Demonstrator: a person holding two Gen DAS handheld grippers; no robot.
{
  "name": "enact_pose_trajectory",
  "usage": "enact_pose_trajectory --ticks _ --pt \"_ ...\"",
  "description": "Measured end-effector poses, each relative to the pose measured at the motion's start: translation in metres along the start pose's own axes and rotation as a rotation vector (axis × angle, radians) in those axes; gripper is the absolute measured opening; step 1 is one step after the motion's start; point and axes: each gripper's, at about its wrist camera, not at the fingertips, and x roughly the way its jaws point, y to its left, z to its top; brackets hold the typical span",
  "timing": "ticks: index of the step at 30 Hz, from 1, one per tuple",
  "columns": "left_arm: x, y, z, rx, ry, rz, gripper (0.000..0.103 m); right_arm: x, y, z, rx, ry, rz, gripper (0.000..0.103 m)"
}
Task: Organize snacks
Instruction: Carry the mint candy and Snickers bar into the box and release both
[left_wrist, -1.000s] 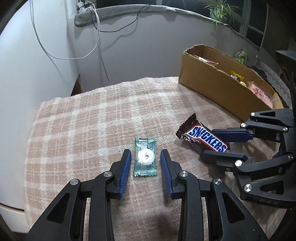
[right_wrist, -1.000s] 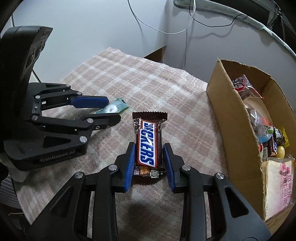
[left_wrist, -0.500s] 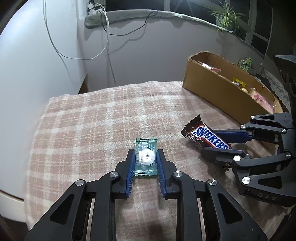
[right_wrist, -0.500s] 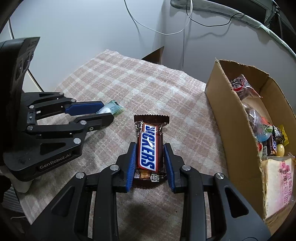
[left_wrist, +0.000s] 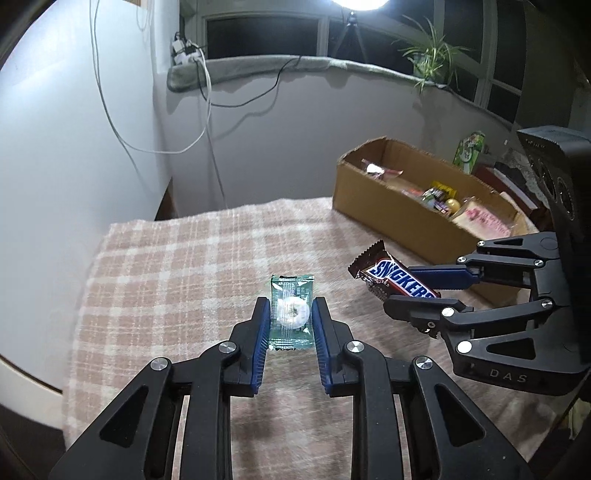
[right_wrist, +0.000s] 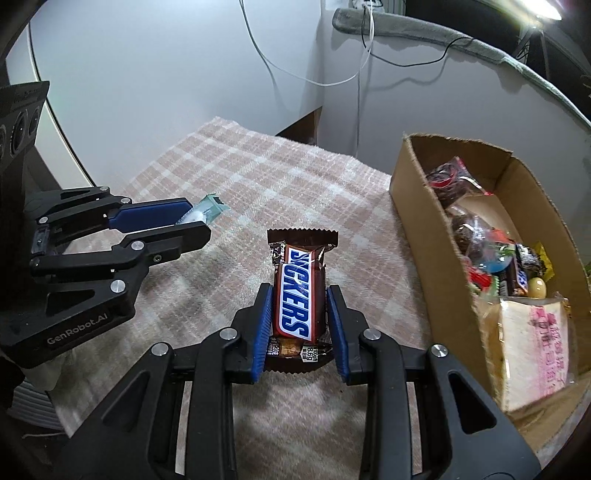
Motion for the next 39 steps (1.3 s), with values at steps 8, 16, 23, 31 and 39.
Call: enact_pose_trajectory --ticks 8,16,23,31,39 --pt "-0.014 -0.012 0.003 -0.019 -0.031 -0.039 0.021 -0.027 -0.009 -0.008 0.015 -0.037 0.010 0.030" --pt "-0.026 -0.027 0.012 -0.042 -0.059 -0.089 0.021 -0.065 -0.026 -0.018 0.042 -0.099 0.015 0.030" --pt "-0.023 -0.050 0.030 -0.017 -0.073 -0.119 0.021 -0.096 -0.055 -0.021 0.074 -0.148 -0.016 0.030" --pt "-0.010 -0.074 0.057 0.003 -0.086 -0.152 0.021 -0.115 -0.105 -0.016 0.119 -0.168 -0.083 0.030" --pt "0.014 -0.101 0.092 0.033 -0.090 -0.172 0.021 -0.117 -0.142 -0.006 0.155 -0.171 -0.113 0.030"
